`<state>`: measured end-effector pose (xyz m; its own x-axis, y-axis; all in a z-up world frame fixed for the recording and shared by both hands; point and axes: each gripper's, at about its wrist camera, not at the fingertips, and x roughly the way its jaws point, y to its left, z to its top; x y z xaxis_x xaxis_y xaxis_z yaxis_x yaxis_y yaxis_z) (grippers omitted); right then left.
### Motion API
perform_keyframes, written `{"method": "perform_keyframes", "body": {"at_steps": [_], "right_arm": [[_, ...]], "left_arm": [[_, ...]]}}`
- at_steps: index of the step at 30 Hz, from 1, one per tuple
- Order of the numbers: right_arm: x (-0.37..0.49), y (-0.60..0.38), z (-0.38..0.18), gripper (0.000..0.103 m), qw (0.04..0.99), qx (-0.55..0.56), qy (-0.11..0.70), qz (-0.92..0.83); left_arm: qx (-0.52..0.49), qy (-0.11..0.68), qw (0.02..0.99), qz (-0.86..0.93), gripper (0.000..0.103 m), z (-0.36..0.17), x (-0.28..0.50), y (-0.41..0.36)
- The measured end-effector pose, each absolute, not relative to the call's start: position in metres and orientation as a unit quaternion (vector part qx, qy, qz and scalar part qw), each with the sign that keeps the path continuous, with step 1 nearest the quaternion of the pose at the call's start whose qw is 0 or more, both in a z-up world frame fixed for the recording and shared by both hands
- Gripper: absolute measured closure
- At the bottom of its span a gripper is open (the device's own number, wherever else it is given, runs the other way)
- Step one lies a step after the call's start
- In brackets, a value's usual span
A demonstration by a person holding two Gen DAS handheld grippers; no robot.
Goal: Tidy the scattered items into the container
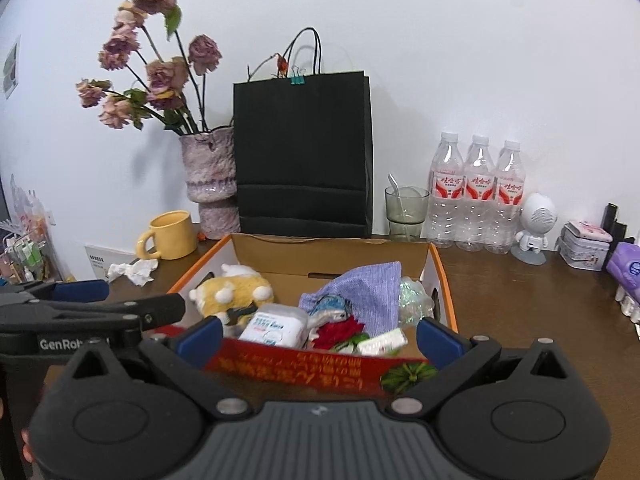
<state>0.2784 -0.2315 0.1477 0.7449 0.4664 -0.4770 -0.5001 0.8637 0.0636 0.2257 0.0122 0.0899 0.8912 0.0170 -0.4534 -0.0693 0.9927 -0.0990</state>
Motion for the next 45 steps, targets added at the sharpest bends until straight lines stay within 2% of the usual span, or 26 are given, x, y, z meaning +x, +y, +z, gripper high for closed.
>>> {"method": "perform_keyframes", "body": {"at_steps": [15,45], "right_arm": [[0.216,-0.245,0.154,0.000,0.937,-0.044,0.246,0.245],[0.216,-0.258,0.146,0.000,0.938,-0.033,0.258,0.228]], "left_arm": [[-0.066,0.238,0.969,0.012,0.000,0.093,0.164,0.010],[-0.052,0.243,0.969,0.018,0.000,0.088,0.162,0.000]]}}
